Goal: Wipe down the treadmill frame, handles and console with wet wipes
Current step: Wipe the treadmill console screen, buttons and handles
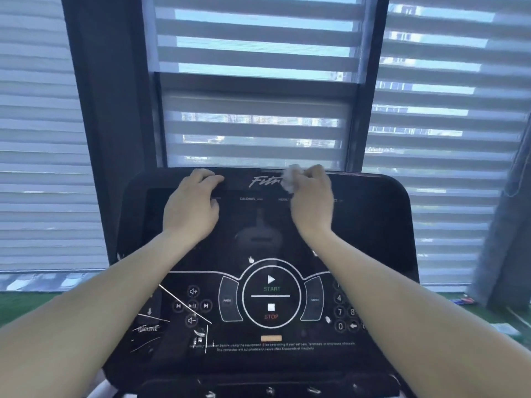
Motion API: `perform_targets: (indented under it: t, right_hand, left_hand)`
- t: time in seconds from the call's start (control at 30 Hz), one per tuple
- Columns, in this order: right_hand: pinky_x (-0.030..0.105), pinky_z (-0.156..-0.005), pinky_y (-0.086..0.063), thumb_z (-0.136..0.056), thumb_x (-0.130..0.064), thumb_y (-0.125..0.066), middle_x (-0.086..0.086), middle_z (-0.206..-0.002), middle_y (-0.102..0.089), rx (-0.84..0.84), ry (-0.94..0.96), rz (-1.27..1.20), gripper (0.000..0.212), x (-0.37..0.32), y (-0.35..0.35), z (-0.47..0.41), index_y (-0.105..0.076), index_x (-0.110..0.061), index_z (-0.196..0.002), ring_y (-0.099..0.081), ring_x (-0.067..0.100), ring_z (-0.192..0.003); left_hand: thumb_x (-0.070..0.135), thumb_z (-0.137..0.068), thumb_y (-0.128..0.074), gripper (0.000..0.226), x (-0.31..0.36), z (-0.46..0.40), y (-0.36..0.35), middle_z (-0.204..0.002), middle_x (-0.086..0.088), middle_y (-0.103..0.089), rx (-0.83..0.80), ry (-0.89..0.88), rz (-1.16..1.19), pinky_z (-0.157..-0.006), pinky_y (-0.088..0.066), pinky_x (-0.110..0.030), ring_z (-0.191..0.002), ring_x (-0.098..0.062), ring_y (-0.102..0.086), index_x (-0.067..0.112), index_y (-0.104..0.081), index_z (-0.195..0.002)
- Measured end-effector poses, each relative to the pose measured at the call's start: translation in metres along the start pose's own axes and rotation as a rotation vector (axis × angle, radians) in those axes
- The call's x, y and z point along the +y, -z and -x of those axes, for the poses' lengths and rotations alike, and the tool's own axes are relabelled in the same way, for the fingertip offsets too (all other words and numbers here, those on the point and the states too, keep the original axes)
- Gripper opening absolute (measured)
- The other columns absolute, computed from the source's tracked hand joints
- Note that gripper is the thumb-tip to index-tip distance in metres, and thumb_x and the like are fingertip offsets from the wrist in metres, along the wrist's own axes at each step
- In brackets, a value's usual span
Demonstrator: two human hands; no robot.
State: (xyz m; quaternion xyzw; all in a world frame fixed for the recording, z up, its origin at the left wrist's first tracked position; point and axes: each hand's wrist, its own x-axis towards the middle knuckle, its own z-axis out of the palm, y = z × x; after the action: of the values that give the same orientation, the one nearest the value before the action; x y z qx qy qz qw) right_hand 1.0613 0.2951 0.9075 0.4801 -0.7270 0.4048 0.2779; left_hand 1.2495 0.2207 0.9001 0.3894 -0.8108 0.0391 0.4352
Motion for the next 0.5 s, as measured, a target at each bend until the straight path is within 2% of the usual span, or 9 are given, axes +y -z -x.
perform_targets:
  t: [0.1, 0.17, 0.2, 0.27, 0.3, 0.33, 0.4, 0.5]
  right_hand:
    - [0.020, -0.071, -0.028, -0.091, 0.004, -0.043, 0.011, -0.118, -0.045, 0.035, -0.069, -0.091, 0.038, -0.006, -0.004, 0.002, -0.055, -0.004, -0.126, -0.043, 0.025, -0.105]
    - [0.022, -0.077, -0.028, -0.089, 0.004, -0.044, 0.018, -0.120, -0.046, 0.012, 0.010, -0.154, 0.033, -0.024, -0.013, 0.005, -0.058, -0.003, -0.118, -0.043, 0.029, -0.107]
    - [0.020, -0.074, -0.027, -0.091, 0.001, -0.043, 0.016, -0.117, -0.048, 0.007, 0.072, -0.146, 0.027, -0.034, -0.020, 0.006, -0.059, -0.005, -0.113, -0.045, 0.024, -0.105]
    - [0.016, -0.063, -0.030, -0.098, -0.014, -0.040, 0.008, -0.103, -0.051, 0.033, 0.128, -0.153, 0.014, -0.055, -0.028, 0.008, -0.053, -0.008, -0.100, -0.046, 0.004, -0.088]
    - [0.016, -0.062, -0.032, -0.100, -0.017, -0.038, 0.005, -0.100, -0.050, 0.035, 0.140, -0.169, 0.015, -0.066, -0.032, 0.009, -0.050, -0.009, -0.099, -0.043, 0.000, -0.083]
    - [0.018, -0.065, -0.033, -0.099, -0.015, -0.038, 0.005, -0.102, -0.048, 0.010, 0.183, -0.180, 0.016, -0.076, -0.037, 0.010, -0.051, -0.008, -0.105, -0.041, 0.001, -0.086]
    - [0.026, -0.070, -0.034, -0.096, -0.006, -0.043, 0.009, -0.114, -0.044, -0.082, 0.310, -0.092, 0.027, -0.094, -0.043, 0.013, -0.053, -0.006, -0.121, -0.040, 0.016, -0.103]
    - [0.027, -0.066, -0.034, -0.092, -0.004, -0.049, 0.007, -0.115, -0.041, -0.143, 0.332, -0.044, 0.023, -0.095, -0.038, 0.009, -0.055, -0.006, -0.114, -0.040, 0.020, -0.104]
  left_hand:
    - [0.005, -0.087, -0.050, 0.047, -0.014, 0.001, 0.004, -0.133, 0.005, -0.048, 0.022, 0.000, -0.003, -0.088, -0.047, -0.037, -0.119, -0.020, -0.046, 0.019, -0.054, -0.132]
    - [0.005, -0.088, -0.051, 0.046, -0.021, 0.002, 0.006, -0.133, 0.005, -0.048, 0.035, -0.005, -0.004, -0.087, -0.047, -0.037, -0.119, -0.020, -0.047, 0.018, -0.054, -0.132]
    - [0.005, -0.088, -0.051, 0.046, -0.024, 0.003, 0.006, -0.133, 0.004, -0.048, 0.040, -0.004, -0.005, -0.087, -0.047, -0.037, -0.118, -0.021, -0.047, 0.018, -0.054, -0.132]
    - [0.005, -0.088, -0.052, 0.047, -0.030, 0.004, 0.007, -0.134, 0.004, -0.048, 0.046, -0.001, -0.011, -0.089, -0.046, -0.037, -0.118, -0.021, -0.047, 0.019, -0.053, -0.133]
    - [0.005, -0.087, -0.052, 0.048, -0.033, 0.005, 0.008, -0.134, 0.004, -0.048, 0.047, -0.003, -0.020, -0.089, -0.046, -0.037, -0.117, -0.022, -0.047, 0.019, -0.053, -0.133]
    - [0.004, -0.087, -0.053, 0.048, -0.036, 0.005, 0.009, -0.134, 0.004, -0.048, 0.049, -0.012, -0.030, -0.089, -0.045, -0.038, -0.117, -0.022, -0.048, 0.018, -0.053, -0.133]
    - [0.003, -0.085, -0.054, 0.050, -0.042, 0.006, 0.010, -0.134, 0.003, -0.049, 0.055, -0.032, -0.045, -0.089, -0.045, -0.039, -0.117, -0.024, -0.048, 0.018, -0.053, -0.132]
    - [0.004, -0.086, -0.053, 0.050, -0.046, 0.006, 0.014, -0.134, 0.005, -0.049, 0.051, -0.058, -0.072, -0.089, -0.045, -0.038, -0.118, -0.023, -0.048, 0.020, -0.053, -0.133]
